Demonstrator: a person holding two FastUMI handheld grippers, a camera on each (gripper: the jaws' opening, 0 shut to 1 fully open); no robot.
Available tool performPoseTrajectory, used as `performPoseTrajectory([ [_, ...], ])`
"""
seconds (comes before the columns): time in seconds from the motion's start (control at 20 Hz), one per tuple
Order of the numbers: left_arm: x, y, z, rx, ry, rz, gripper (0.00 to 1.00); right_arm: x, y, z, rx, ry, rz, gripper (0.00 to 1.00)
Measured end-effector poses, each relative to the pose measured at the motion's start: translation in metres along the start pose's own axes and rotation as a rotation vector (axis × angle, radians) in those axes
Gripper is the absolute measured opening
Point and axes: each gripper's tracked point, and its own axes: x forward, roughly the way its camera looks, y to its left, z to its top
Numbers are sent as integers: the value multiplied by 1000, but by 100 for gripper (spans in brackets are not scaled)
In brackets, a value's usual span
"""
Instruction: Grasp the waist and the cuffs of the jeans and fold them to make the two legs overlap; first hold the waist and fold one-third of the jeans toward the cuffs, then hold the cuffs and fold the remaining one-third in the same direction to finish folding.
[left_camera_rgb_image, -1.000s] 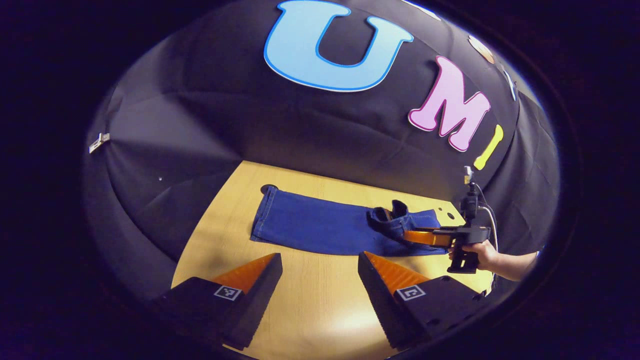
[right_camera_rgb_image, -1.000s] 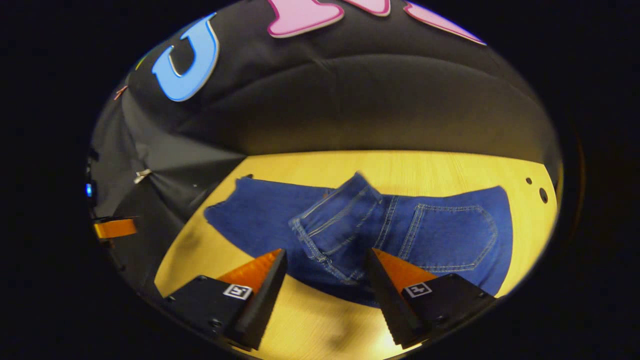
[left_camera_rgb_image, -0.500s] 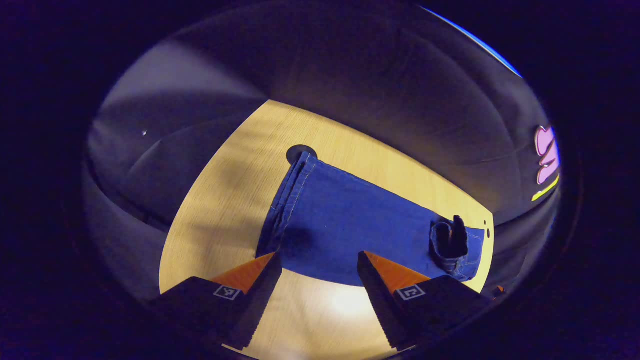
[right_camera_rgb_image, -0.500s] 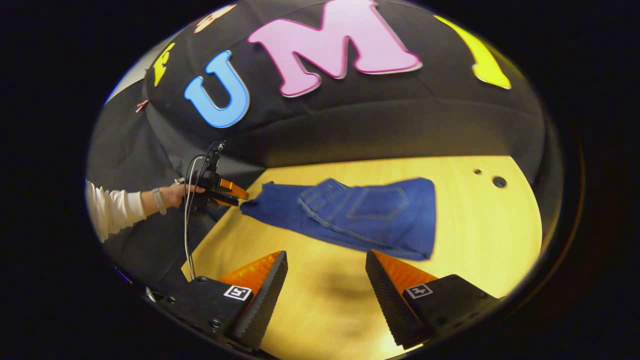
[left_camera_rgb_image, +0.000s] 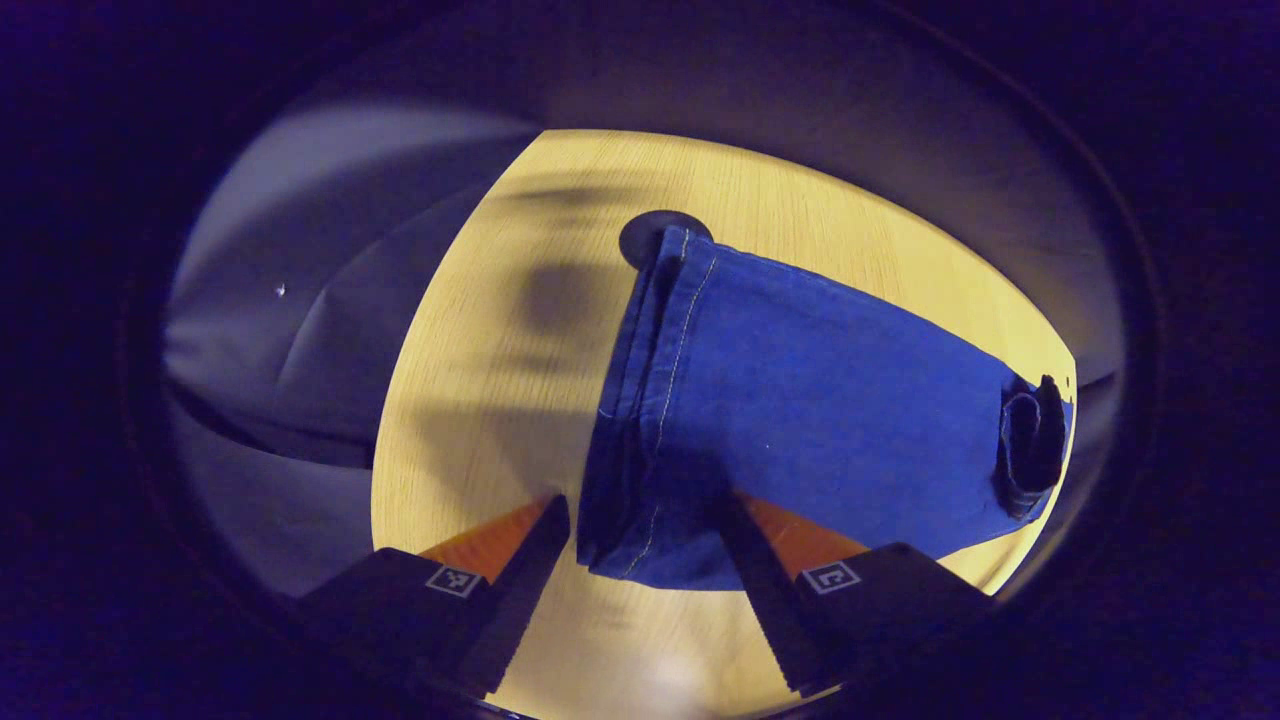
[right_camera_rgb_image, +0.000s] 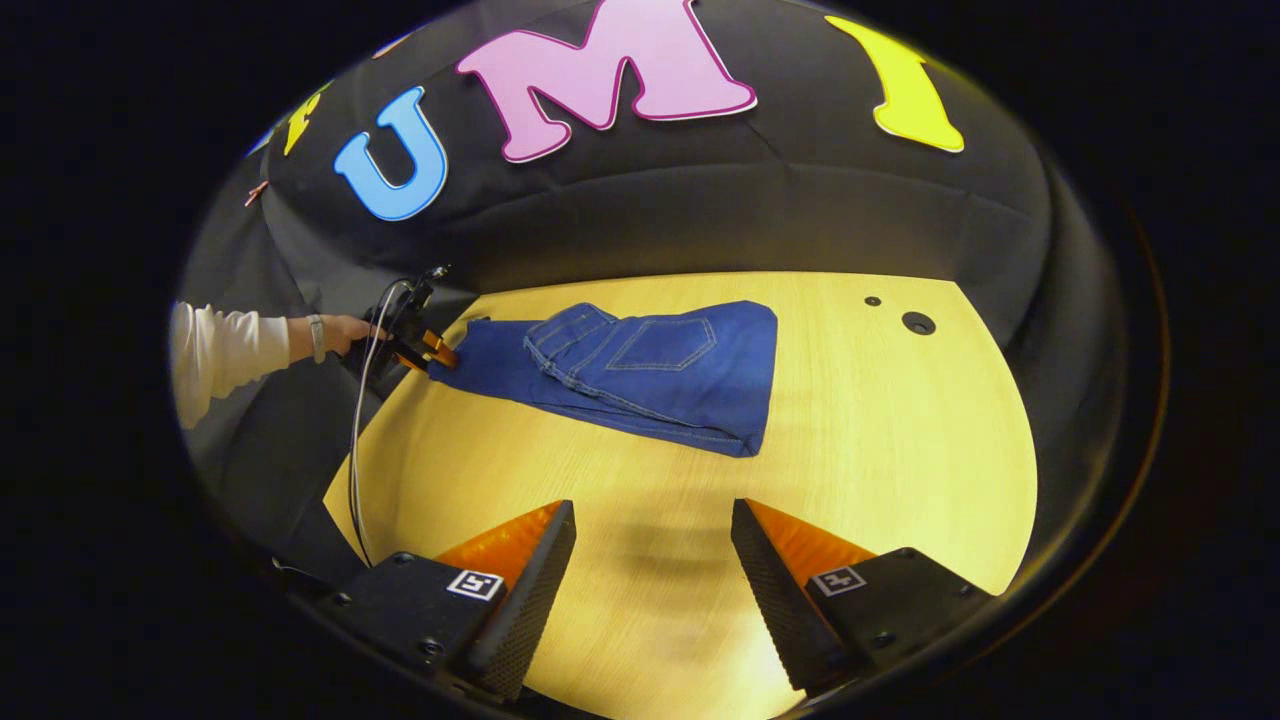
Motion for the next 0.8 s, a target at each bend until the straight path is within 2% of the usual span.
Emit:
performPoseTrajectory([
  [0.25, 5, 0, 3, 4, -23, -7, 99, 5, 6, 6, 19, -5, 31, 95],
  [0.3, 5, -7, 5, 21, -18, -15, 92, 5, 5, 5, 15, 0, 26, 95],
  [0.45, 8, -28, 3, 48, -7, -29, 29, 6, 4, 2, -1, 7, 15, 95],
  [0.55, 6, -30, 4, 44, 5, -33, 19, 5, 4, 3, -4, 5, 15, 95],
  [0.65, 2, -33, 6, 12, 1, -56, 17, 3, 3, 5, -4, -7, 15, 95],
  [0.75, -11, -52, 21, -35, -66, -134, 9, 1, 2, 8, 1, -20, 7, 95],
  [0.8, -24, -65, 27, -25, -97, -180, 6, -3, 1, 10, 5, -27, 8, 95],
])
